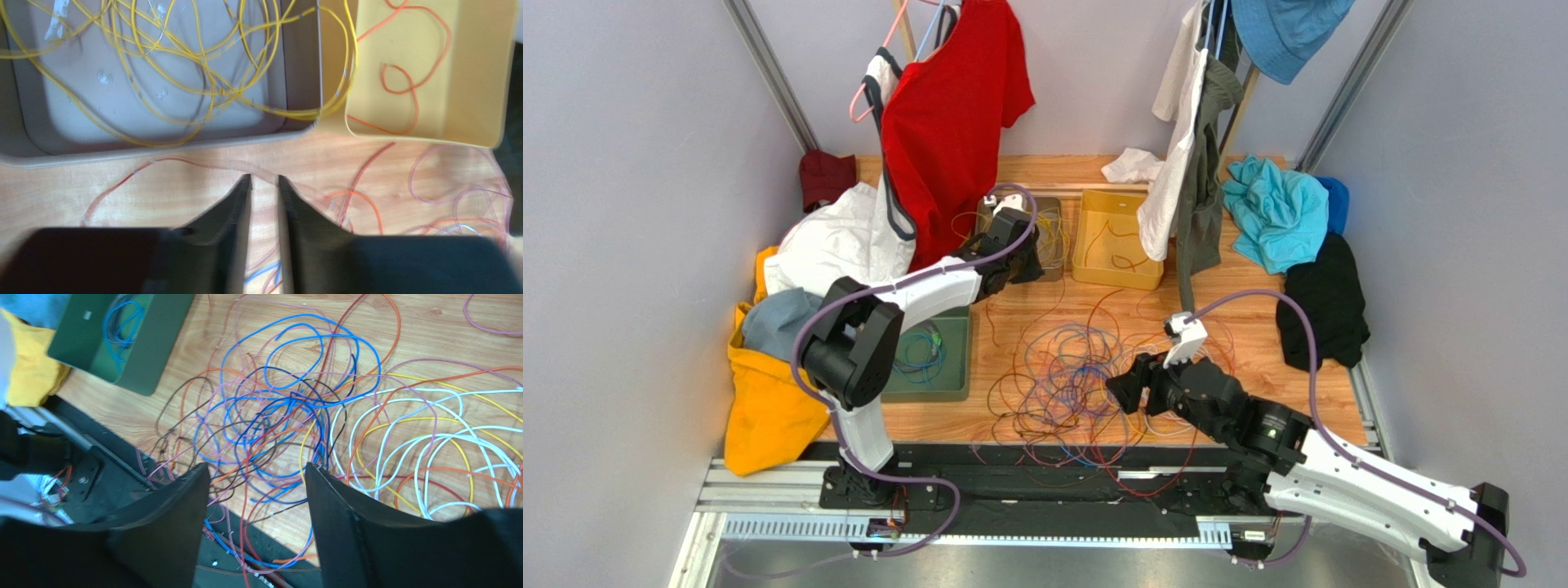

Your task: Untangle the cables

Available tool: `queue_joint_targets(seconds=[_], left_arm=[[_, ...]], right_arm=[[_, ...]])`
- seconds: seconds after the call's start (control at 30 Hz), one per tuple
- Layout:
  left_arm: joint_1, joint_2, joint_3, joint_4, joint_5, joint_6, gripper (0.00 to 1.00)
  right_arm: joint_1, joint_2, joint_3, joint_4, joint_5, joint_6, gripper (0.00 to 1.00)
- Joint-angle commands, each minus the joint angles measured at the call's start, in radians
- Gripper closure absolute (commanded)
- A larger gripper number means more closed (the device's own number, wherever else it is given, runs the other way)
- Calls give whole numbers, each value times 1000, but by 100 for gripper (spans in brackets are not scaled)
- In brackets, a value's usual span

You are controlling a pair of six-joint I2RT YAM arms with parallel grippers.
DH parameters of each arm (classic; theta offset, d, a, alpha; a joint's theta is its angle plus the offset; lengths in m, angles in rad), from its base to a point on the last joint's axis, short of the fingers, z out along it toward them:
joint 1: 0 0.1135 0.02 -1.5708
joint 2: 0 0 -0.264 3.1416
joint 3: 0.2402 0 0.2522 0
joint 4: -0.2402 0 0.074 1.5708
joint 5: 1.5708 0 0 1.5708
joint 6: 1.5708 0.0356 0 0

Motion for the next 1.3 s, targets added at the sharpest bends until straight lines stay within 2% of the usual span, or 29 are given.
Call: queue_joint_targets(seconds=[0.0,0.13,0.17,0.2,0.3,0.57,0.9,1.0,1.03,1.13,1.2,1.23,1.27], left_arm=[[-19,-208,-121,35,12,1,51],[-56,-362,-247,7,-34,-19,31],[-67,-424,-266,-4,-49,-23,22],[-88,-456,-298,-33,-87,-33,8],[-133,-579,-364,-82,-158,-52,6],[-159,-849,-530,-139,-184,-113,7],[-159,-999,-626,-194,-181,-136,8],[-159,-1012,-629,-205,-186,-130,8],[-159,-1019,-631,-205,-184,-130,8],[-159,-1030,-639,-209,-181,-131,8],[-159,-1036,-645,-211,-181,-133,8],[-159,-1041,-645,-212,-178,-135,9],[-159,-1044,-643,-212,-180,-135,9]], right_arm=[[3,203,39,157,58,-51,32],[0,456,130,223,83,-80,32],[0,490,151,229,80,-85,33],[0,524,174,231,83,-86,34],[0,639,246,257,93,-105,34],[-43,880,384,281,150,-159,36],[-106,1070,469,269,186,-140,40],[-120,1111,478,274,147,-126,49],[-123,1118,480,275,132,-120,59],[-124,1125,484,252,121,-100,78],[-124,1097,477,239,126,-97,84],[-124,1075,466,234,129,-99,92],[-121,1022,460,225,135,-99,96]])
